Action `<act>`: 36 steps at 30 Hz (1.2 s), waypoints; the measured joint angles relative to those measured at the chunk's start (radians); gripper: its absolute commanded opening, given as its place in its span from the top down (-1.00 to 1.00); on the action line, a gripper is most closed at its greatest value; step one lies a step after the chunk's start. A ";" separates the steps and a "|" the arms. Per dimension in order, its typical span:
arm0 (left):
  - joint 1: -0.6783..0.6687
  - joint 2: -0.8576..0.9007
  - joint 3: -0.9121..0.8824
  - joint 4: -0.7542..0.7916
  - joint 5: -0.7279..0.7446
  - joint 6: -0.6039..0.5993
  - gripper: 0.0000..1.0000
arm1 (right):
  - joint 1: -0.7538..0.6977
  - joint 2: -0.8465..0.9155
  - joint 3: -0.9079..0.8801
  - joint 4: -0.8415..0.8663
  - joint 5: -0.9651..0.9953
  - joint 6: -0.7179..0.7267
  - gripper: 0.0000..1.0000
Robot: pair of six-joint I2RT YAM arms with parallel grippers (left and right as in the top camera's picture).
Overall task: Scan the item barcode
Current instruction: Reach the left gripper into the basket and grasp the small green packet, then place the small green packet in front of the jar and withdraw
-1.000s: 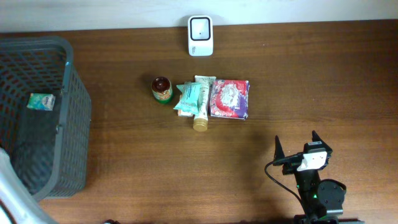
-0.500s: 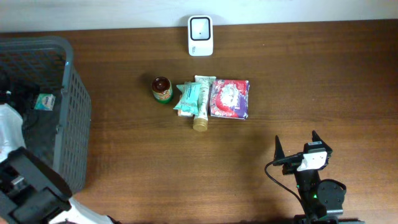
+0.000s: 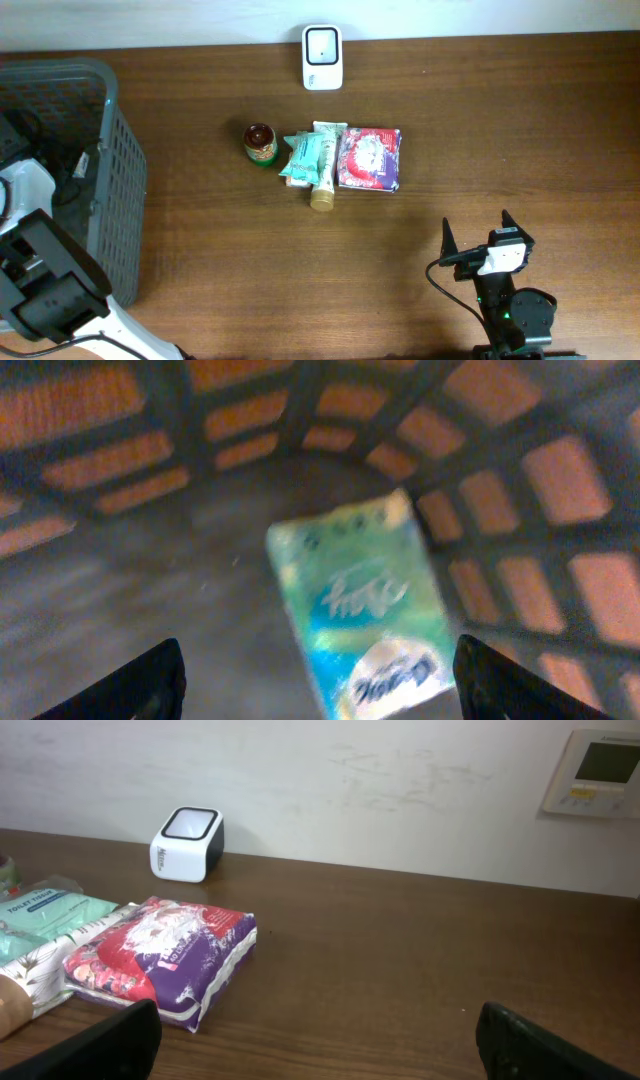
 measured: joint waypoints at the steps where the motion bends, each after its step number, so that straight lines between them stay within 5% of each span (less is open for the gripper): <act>1: -0.002 0.003 0.000 0.027 -0.001 0.000 -0.30 | 0.000 0.000 0.000 0.000 0.000 0.000 -0.97; 8: -0.005 0.035 0.000 0.041 -0.001 0.000 -0.43 | 0.000 0.000 0.000 0.000 0.000 0.000 -0.97; 13: -0.008 0.069 0.005 0.067 0.002 -0.006 1.00 | 0.000 0.000 0.000 0.000 0.000 0.000 -0.98; 21: -0.009 0.026 0.013 -0.051 0.037 -0.007 1.00 | 0.000 0.000 0.000 0.000 0.000 0.000 -0.97; 28: -0.009 -0.480 0.004 -0.267 0.092 -0.007 1.00 | 0.000 -0.001 0.000 0.000 0.000 0.000 -0.97; 32: -0.010 -0.751 0.004 -0.310 0.256 -0.031 1.00 | 0.000 -0.001 0.000 0.000 0.000 0.000 -0.98; 36: -0.172 -0.925 0.004 -0.325 0.400 -0.054 1.00 | 0.000 -0.001 0.000 0.000 0.000 0.000 -0.98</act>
